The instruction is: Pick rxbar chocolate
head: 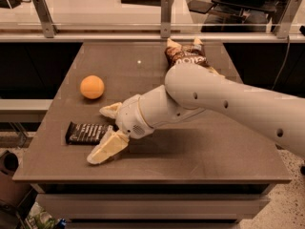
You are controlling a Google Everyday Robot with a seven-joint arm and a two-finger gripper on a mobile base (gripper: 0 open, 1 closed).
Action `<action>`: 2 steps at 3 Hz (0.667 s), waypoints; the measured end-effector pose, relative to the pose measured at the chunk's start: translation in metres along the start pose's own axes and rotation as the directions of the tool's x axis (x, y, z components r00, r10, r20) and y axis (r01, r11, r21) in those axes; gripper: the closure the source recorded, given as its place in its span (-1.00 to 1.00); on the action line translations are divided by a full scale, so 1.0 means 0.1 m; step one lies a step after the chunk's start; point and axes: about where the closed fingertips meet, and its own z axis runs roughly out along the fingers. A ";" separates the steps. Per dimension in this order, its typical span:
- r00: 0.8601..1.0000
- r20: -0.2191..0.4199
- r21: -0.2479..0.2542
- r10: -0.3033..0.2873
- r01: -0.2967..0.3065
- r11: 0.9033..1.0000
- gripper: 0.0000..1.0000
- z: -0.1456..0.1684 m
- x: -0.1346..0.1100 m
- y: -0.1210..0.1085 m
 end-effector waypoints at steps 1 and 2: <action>1.000 -0.001 -0.001 -0.003 0.003 1.000 0.26 0.00 -0.01 0.01; 1.000 -0.001 -0.001 -0.003 0.003 1.000 0.72 -0.01 -0.03 0.01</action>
Offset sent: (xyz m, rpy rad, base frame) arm -0.0009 0.0010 0.0008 -0.0007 -0.0020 0.0025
